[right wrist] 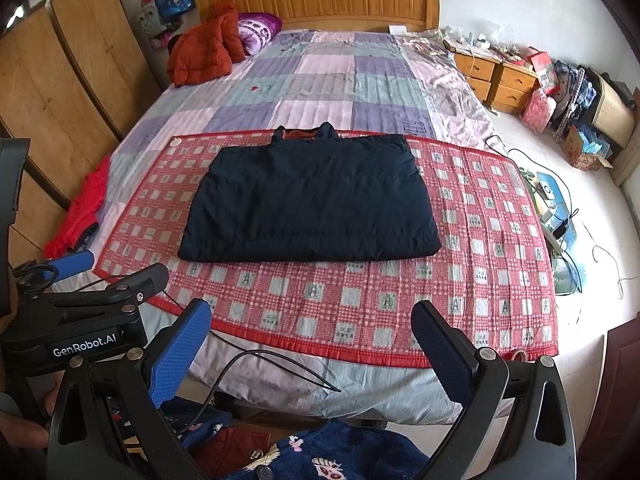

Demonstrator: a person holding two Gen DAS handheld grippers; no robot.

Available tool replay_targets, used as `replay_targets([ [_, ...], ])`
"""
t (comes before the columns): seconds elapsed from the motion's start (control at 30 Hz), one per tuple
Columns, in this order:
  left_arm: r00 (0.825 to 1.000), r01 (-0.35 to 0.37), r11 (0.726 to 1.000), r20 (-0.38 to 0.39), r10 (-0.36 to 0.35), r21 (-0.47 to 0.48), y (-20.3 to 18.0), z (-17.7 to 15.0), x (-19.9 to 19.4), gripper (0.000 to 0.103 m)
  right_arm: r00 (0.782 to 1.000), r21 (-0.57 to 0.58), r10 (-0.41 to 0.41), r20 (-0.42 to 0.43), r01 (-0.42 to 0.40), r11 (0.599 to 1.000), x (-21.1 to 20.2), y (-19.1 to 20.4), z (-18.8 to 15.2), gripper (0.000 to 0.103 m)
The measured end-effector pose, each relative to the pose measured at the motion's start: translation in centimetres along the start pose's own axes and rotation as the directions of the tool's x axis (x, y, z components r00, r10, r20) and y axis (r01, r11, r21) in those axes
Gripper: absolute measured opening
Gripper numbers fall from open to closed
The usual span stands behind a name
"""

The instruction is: Fold large clothes

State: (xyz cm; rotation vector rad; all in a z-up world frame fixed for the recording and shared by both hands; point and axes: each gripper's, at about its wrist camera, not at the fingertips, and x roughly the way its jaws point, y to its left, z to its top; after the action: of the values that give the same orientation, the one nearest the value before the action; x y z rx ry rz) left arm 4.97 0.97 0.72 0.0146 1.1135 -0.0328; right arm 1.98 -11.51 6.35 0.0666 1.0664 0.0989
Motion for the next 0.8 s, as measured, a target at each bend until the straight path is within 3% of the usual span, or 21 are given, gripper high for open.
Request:
replay_targets([
  [0.8, 0.999, 0.034, 0.999, -0.004, -0.034, 0.019, -0.63, -0.52, 0.24, 0.103, 1.0, 0.017, -0.002, -0.004, 0.002, 1.0, 0.21, 0.01, -0.11, 0.102],
])
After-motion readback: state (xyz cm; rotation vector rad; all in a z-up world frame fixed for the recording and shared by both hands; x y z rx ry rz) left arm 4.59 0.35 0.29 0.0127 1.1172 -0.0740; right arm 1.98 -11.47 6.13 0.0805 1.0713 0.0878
